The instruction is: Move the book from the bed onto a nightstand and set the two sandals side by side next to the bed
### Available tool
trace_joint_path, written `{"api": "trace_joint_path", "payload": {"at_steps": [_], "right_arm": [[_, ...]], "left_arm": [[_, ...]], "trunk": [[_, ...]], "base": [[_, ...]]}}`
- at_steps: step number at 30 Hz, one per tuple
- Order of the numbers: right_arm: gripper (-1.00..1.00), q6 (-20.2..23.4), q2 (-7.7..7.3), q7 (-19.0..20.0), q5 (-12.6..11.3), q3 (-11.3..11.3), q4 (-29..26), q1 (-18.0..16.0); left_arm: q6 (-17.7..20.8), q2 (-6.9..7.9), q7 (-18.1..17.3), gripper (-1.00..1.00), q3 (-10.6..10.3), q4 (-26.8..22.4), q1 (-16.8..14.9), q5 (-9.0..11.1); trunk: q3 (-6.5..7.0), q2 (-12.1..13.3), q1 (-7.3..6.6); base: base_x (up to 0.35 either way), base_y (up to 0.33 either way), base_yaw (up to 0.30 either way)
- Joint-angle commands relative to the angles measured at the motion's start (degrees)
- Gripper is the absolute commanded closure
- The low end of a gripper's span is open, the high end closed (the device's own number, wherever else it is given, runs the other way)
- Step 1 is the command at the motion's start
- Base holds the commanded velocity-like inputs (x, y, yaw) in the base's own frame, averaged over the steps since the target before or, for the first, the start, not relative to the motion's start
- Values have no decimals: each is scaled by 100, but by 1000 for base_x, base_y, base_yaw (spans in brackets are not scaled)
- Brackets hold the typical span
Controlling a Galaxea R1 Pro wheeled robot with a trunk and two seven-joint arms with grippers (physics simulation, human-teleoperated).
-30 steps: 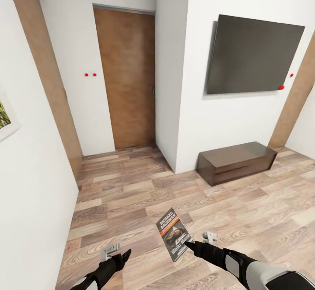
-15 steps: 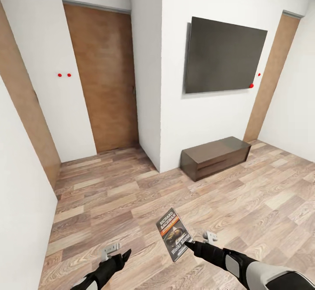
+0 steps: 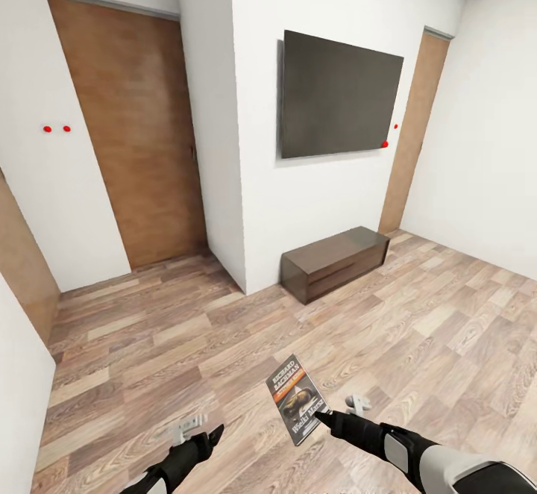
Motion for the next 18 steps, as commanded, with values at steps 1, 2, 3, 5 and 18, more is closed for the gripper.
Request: {"api": "trace_joint_path", "payload": {"at_steps": [1, 2, 3, 5, 18], "right_arm": [[100, 5, 3, 32, -67, 20, 17, -10], [100, 5, 3, 32, -68, 20, 17, -10], [100, 5, 3, 32, -67, 20, 17, -10], [100, 4, 3, 32, -68, 20, 17, -10], [100, 5, 3, 32, -69, 20, 17, -10]], "left_arm": [[-21, 1, -15, -100, 43, 0, -3, -52], [-21, 3, -15, -100, 42, 1, -3, -52], [-21, 4, -15, -100, 42, 1, -3, -52], [-21, 5, -15, -100, 42, 5, -3, -52], [-21, -3, -8, -100, 42, 237, -3, -52]], "trunk": [[-8, -6, 1], [-8, -6, 1], [-8, -6, 1], [-8, -6, 1], [-8, -6, 1]], "base": [[0, 0, -283], [0, 0, -283], [0, 0, -283], [0, 0, -283], [0, 0, -283]]}}
